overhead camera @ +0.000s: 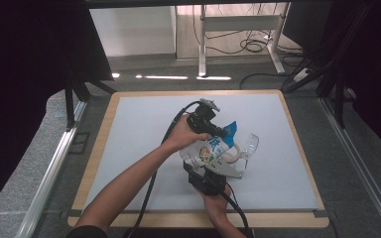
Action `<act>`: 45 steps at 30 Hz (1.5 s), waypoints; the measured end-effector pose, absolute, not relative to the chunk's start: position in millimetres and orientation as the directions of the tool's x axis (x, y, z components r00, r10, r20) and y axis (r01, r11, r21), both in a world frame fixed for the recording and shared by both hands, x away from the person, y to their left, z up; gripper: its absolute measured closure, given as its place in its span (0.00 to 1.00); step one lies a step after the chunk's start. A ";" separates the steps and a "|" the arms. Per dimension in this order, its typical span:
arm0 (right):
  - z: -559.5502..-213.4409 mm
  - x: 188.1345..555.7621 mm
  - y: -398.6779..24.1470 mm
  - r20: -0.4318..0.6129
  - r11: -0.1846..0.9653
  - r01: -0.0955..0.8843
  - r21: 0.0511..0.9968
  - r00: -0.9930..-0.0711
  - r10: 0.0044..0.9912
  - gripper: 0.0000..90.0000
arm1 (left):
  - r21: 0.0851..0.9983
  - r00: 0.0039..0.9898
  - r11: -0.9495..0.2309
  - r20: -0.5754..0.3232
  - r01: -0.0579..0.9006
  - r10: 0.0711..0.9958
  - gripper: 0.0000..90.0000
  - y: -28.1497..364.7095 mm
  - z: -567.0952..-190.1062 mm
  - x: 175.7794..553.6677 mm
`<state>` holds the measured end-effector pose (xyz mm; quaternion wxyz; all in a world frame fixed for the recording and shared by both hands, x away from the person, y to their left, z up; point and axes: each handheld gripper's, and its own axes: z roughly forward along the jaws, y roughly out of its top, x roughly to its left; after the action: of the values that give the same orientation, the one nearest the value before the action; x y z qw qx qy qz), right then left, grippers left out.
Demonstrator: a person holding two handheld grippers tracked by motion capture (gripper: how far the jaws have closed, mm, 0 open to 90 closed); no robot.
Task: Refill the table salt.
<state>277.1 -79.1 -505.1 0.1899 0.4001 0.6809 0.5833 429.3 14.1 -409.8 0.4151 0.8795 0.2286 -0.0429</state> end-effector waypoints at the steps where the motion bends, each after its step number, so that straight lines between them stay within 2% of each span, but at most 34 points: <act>1: -505.4 276.9 -79.0 0.207 0.004 0.328 0.945 -0.607 0.767 0.62 | 0.710 0.892 -0.552 -0.265 0.438 0.366 1.00 14.4 -409.6 429.2; 25: -524.2 283.3 -90.1 0.177 0.136 0.445 0.885 -0.594 0.785 0.57 | 0.738 0.888 -0.512 -0.274 0.440 0.368 1.00 33.7 -409.3 417.6; 45: -528.0 285.6 -93.9 0.143 0.193 0.457 0.868 -0.602 0.785 0.53 | 0.771 0.888 -0.461 -0.298 0.440 0.350 1.00 42.9 -410.2 409.3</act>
<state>285.6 -93.9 -528.0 0.1696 0.4123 0.7534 0.4833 409.3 42.9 -410.2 0.4650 0.8532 0.2313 -0.0484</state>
